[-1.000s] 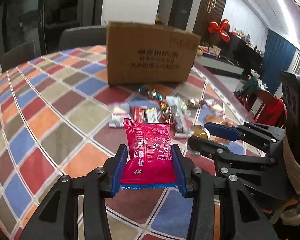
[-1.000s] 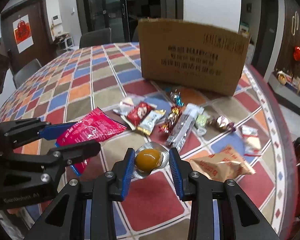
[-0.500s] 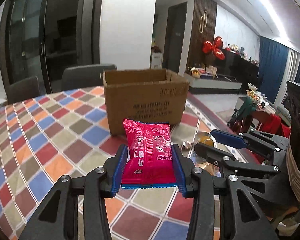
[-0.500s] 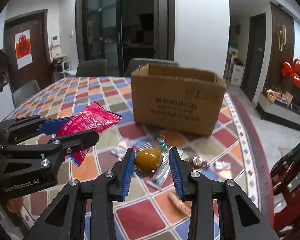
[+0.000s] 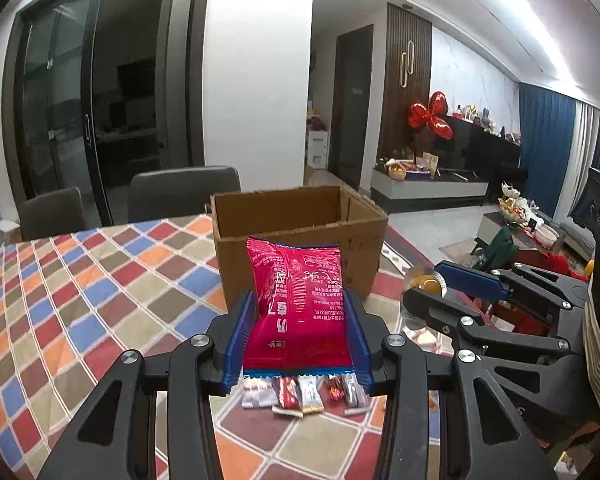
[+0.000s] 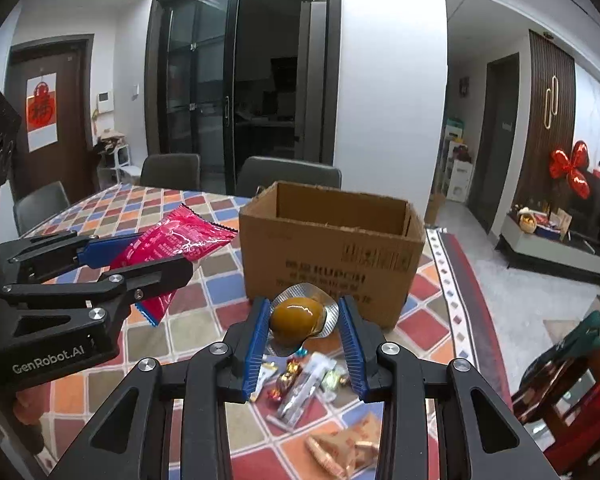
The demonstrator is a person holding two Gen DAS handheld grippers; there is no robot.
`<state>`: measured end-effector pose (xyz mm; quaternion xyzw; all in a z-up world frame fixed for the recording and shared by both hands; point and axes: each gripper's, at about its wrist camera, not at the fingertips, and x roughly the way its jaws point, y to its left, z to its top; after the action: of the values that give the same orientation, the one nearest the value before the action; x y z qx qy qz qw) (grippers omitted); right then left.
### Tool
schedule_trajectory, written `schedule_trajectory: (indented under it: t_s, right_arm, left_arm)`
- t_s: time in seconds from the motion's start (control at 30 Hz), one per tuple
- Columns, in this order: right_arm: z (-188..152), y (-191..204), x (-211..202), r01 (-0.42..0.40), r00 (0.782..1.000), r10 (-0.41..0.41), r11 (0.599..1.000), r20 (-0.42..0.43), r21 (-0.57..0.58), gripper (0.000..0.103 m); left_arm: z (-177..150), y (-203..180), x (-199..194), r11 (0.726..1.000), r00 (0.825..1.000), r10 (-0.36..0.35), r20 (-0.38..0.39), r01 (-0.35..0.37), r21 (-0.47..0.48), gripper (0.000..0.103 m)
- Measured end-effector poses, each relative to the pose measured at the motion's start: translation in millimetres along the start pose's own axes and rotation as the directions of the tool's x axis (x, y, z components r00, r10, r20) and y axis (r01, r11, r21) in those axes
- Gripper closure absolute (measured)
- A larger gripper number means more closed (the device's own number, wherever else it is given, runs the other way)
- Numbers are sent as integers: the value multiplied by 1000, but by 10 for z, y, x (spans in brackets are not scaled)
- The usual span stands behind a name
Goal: Organize snacks
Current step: 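Carry both held snacks over the cardboard box and open both tools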
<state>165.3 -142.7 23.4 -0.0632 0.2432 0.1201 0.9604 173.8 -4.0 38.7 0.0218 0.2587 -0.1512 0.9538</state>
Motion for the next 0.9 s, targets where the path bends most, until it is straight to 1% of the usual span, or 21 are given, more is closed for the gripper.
schedule_trajectory:
  t_s: [0.17,0.47,0.9]
  right_arm:
    - [139,-48,75,9,1000,-9,1000,21,-14,67]
    - [389,-203,307,36,998,-35,999,48,-17,67]
    - [582,-473,773,59,998,-60,998,30,5,67]
  left_arm:
    - [133,32,113,1000,1000,6,13,-6,3,59]
    - [376,113,457,1000,1000,24,13,-24,4,59]
    - [669,196,952,998,998,58,14,-59,39,59]
